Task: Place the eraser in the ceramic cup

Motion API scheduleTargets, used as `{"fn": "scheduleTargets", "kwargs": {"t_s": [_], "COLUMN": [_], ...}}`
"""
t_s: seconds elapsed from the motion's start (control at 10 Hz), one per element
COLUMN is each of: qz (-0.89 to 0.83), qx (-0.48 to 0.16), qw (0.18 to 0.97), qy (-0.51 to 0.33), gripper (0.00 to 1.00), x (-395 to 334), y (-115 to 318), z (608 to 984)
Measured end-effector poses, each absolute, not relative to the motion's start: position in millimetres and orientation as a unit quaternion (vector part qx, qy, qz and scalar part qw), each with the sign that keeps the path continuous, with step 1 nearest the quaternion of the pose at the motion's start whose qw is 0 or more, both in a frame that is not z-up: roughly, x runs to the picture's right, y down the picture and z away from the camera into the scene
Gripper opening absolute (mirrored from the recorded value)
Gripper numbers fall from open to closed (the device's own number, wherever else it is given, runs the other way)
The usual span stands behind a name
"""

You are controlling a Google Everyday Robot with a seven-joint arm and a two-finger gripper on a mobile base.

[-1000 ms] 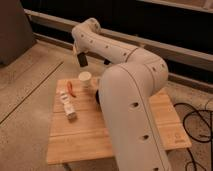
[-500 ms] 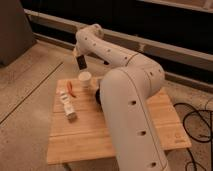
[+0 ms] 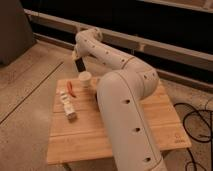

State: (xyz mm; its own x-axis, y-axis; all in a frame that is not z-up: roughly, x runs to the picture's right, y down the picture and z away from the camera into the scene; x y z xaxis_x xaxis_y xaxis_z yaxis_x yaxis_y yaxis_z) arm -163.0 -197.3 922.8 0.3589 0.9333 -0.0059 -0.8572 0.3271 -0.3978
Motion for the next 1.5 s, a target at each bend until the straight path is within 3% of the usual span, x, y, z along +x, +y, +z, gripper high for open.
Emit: {"fn": "scheduleTargets", "kwargs": {"t_s": [0.7, 0.8, 1.3, 1.5], "qz": [0.549, 0.547, 0.544, 0.544], "qx": [-0.191, -0.194, -0.203, -0.205], "qw": [0.809, 0.810, 0.810, 0.809], "qy": [-0.086, -0.084, -0.085, -0.084], "gripper": [0.01, 0.07, 0.63, 0.74], "x": [-156, -156, -155, -155], "y": [-181, -179, -180, -181], "z": [940, 941, 944, 945]}}
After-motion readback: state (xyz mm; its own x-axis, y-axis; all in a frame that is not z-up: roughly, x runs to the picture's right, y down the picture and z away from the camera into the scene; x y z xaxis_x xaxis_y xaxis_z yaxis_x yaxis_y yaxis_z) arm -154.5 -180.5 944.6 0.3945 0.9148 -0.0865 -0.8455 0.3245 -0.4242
